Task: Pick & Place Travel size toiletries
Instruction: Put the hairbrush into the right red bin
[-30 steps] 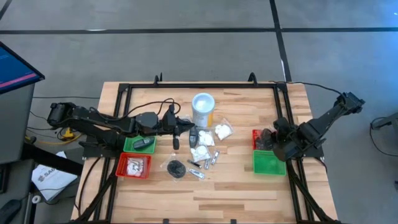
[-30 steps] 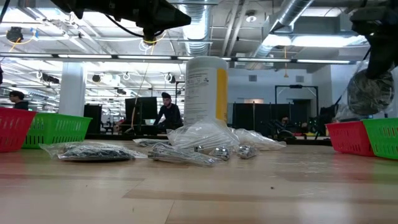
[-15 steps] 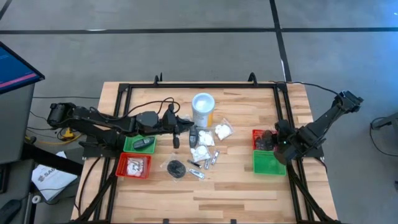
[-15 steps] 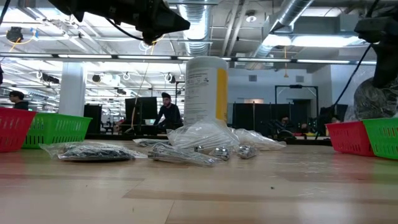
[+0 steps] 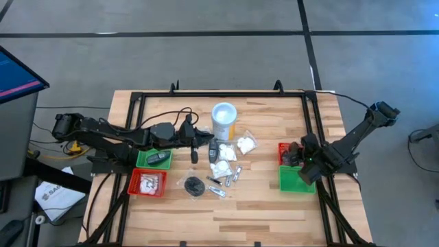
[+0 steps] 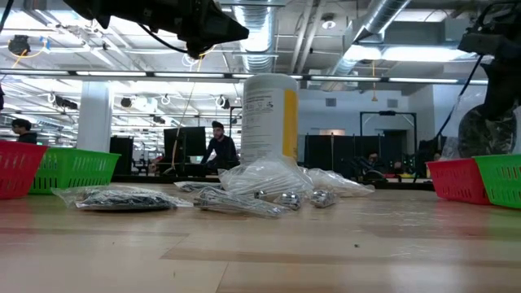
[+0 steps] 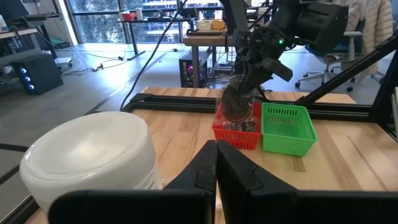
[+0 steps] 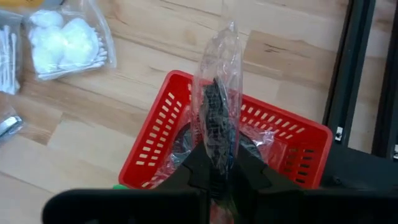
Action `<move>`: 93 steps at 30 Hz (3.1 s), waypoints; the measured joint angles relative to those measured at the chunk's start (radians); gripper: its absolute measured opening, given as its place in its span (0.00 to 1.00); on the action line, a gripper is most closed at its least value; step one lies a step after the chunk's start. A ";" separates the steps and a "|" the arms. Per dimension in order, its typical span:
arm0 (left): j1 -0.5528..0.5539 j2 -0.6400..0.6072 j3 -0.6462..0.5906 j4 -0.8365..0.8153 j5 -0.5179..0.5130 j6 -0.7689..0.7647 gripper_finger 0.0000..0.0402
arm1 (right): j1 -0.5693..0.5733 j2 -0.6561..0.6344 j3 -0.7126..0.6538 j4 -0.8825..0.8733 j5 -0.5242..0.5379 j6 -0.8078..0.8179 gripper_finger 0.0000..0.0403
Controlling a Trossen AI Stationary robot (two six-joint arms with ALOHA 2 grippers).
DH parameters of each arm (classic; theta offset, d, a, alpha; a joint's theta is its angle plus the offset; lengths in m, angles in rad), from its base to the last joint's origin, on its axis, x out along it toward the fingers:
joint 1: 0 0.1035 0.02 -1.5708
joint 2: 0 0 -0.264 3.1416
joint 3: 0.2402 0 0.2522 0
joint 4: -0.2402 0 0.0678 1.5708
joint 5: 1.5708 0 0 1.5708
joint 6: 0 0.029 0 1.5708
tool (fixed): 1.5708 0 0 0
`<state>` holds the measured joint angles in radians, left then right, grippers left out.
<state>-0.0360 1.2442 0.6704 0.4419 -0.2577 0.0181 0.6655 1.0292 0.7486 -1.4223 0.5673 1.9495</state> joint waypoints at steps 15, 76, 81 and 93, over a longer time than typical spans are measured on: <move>-0.002 0.000 0.000 0.000 0.000 -0.034 0.00 | 0.002 0.007 0.000 0.002 0.009 0.015 0.05; -0.002 0.000 0.001 0.000 0.000 -0.034 0.00 | -0.027 0.078 -0.031 0.116 -0.024 -0.093 0.45; -0.002 0.000 0.001 0.000 0.000 -0.034 0.00 | -0.048 0.062 -0.029 0.111 -0.038 -0.106 0.37; -0.002 0.000 0.001 0.000 0.000 -0.034 0.00 | -0.114 -0.025 -0.029 0.125 -0.100 -0.221 0.13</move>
<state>-0.0380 1.2442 0.6712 0.4423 -0.2573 -0.0162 0.5519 1.0046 0.7200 -1.2972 0.4675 1.7282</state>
